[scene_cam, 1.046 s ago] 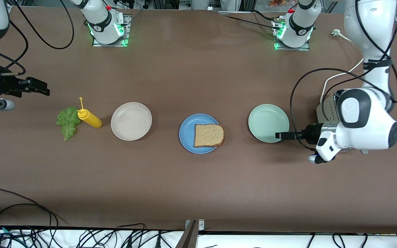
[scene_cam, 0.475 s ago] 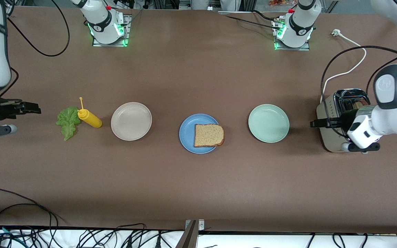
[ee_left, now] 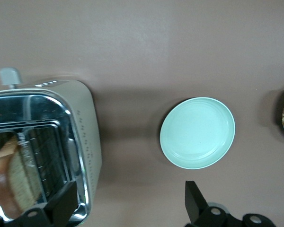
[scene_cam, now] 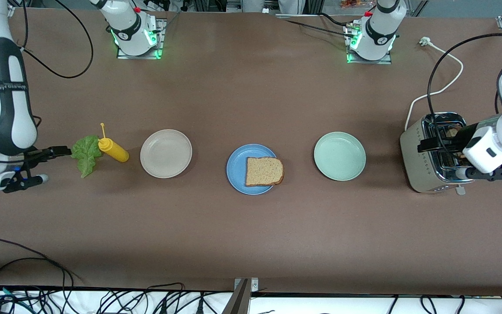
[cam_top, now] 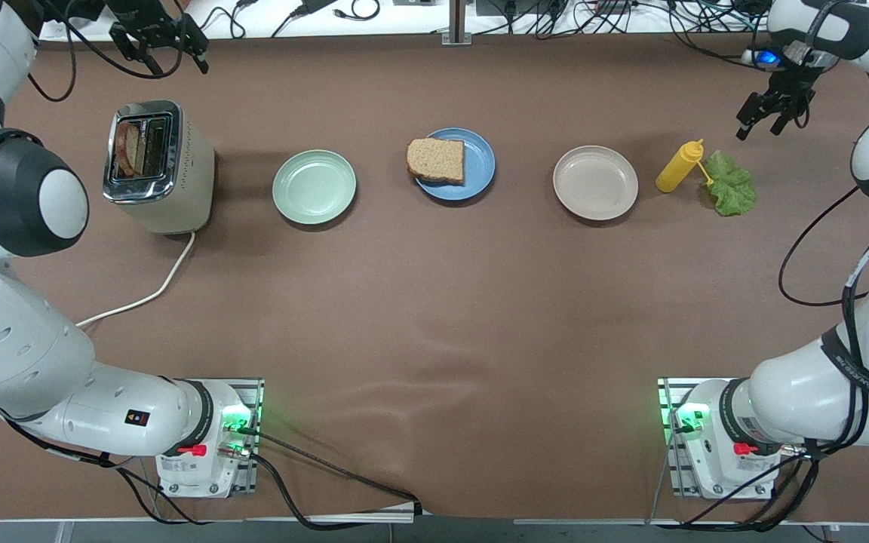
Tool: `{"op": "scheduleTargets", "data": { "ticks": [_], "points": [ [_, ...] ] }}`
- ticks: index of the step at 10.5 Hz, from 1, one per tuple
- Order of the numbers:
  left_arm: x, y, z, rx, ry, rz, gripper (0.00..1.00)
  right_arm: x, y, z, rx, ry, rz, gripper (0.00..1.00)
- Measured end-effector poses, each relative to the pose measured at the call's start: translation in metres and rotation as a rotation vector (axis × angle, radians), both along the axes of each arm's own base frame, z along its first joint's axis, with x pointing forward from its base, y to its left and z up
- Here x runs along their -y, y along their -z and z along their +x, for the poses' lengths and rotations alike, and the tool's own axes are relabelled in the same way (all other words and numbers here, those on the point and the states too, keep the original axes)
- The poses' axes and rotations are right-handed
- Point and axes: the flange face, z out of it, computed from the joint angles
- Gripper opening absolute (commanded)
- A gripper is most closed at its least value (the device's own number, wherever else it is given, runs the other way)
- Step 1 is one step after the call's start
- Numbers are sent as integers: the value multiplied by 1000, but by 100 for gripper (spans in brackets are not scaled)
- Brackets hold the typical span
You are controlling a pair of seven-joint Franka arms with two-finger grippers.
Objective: Make sandwich in blue plate with both arms
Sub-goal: 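Raise the left gripper back toward the toaster while the right gripper reaches the lettuce, then grasp the green lettuce leaf with the right gripper and lift it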
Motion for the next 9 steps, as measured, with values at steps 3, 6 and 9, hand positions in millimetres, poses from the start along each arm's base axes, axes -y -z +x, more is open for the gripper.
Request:
{"op": "scheduleTargets", "data": {
  "ticks": [3, 6, 9],
  "points": [
    [-16, -46, -16, 53, 32, 126, 100, 3, 57, -6, -60, 43, 73, 94],
    [-33, -106, -39, 145, 21, 158, 100, 7, 89, -10, -82, 57, 96, 83],
    [-44, -135, -53, 193, 1, 153, 100, 8, 100, -11, -92, 39, 105, 9]
  ]
}}
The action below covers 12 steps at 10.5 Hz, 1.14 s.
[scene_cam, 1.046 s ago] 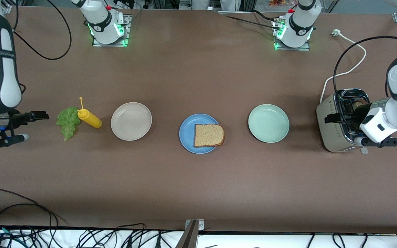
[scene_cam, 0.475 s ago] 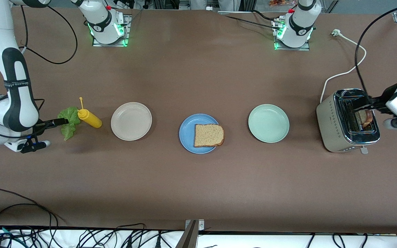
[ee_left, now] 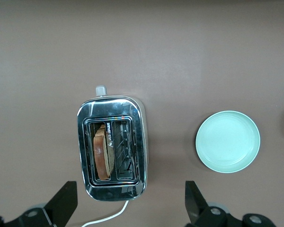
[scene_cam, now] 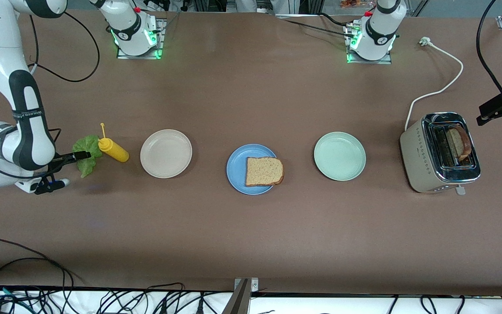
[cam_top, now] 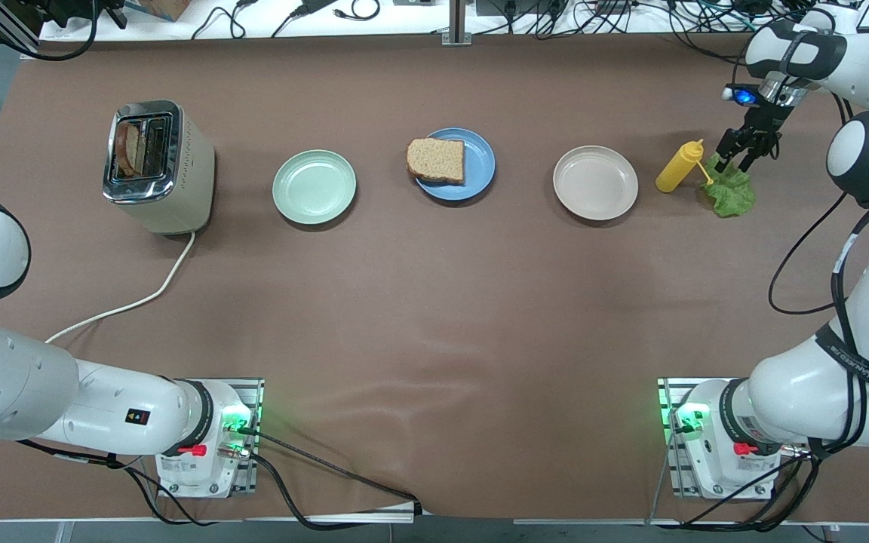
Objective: Make sandwich in blue plate with both arms
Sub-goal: 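Grasp the green lettuce leaf with the right gripper and lift it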
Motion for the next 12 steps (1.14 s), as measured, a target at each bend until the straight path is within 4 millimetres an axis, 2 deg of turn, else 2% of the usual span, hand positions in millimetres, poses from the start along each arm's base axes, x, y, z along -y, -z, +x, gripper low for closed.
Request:
{"op": "scheduleTargets", "data": {
  "ticks": [1, 6, 8, 10, 12],
  "points": [
    [3, 2, 1, -5, 5, 0, 100, 0, 4, -1, -6, -2, 2, 0],
    [7, 6, 3, -10, 9, -8, 100, -3, 5, 0, -12, -14, -1, 0],
    [7, 7, 2, -21, 8, -9, 100, -2, -1, 3, -13, -38, -24, 0],
    [8, 8, 1, -27, 10, -10, 100, -4, -29, 12, -57, -66, -28, 0],
    [10, 8, 1, -28, 13, -10, 100, -5, -71, 21, -99, -73, -16, 0]
  ]
}}
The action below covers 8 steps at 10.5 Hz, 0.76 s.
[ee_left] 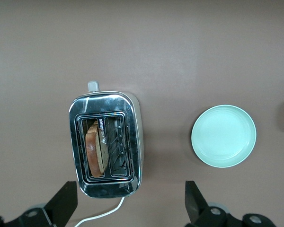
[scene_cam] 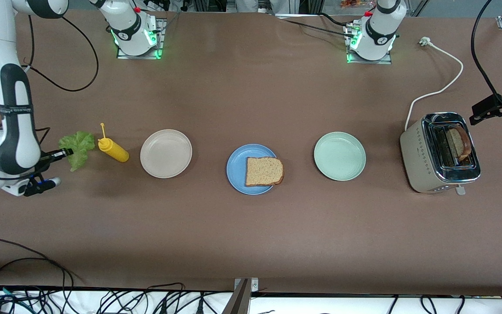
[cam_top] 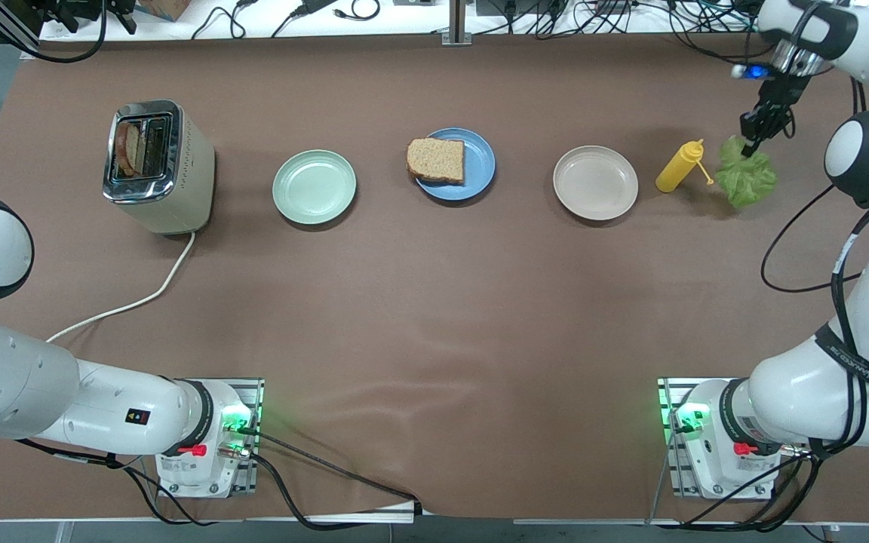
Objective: Make sandwich in blue plate with both arms
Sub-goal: 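Grasp the green lettuce leaf with the right gripper and lift it, then carry the lettuce with the right gripper over the bread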
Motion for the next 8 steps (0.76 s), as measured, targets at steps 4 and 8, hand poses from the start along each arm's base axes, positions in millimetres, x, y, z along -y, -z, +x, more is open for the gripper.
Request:
{"op": "scheduleTargets", "data": {
  "ticks": [4, 8],
  "points": [
    [2, 0, 0, 0, 3, 0, 100, 2, -89, 8, -34, 9, 6, 0],
    [5, 0, 0, 0, 8, -1, 100, -54, -137, -2, -138, 99, -44, 0]
  ]
}}
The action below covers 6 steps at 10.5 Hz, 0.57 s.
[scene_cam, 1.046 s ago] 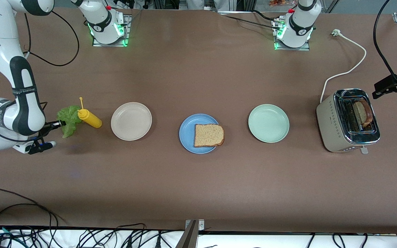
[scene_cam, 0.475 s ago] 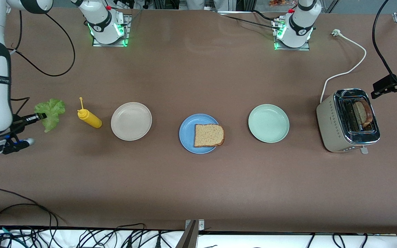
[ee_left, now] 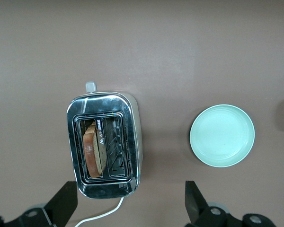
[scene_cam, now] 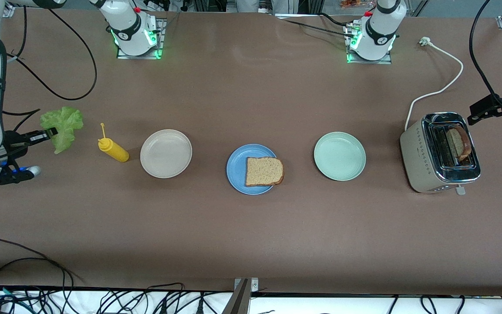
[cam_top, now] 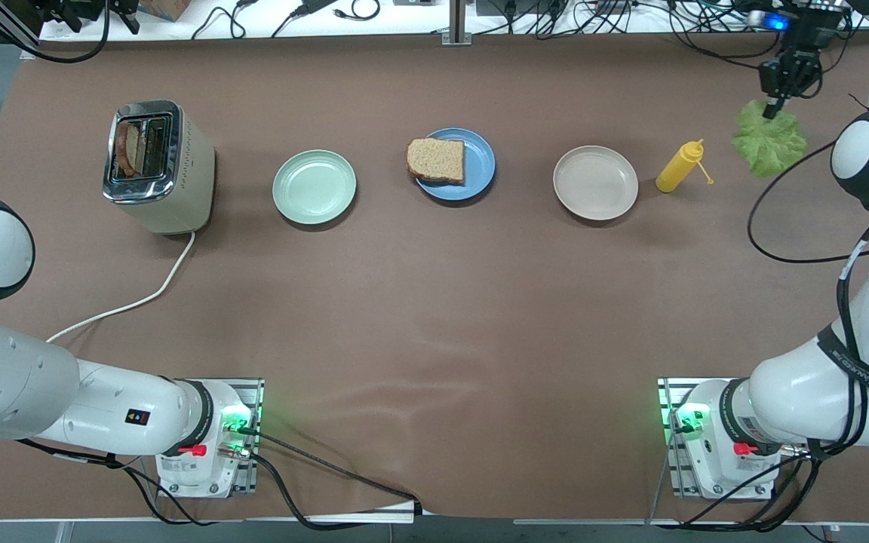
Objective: Make sandwich in blue plate with both arms
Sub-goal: 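Carry the lettuce with the right gripper over the bread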
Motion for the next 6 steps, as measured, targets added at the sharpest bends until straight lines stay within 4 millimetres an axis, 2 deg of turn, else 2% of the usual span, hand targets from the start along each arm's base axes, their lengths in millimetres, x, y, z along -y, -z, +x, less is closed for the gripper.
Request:
{"op": "scheduleTargets", "data": {
  "ticks": [2, 6],
  "points": [
    [0, 0, 0, 0, 0, 0, 100, -54, -16, 1, -14, 52, -12, 0],
    [0, 0, 0, 0, 0, 0, 100, -178, -31, 1, -55, 209, 12, 0]
  ]
}}
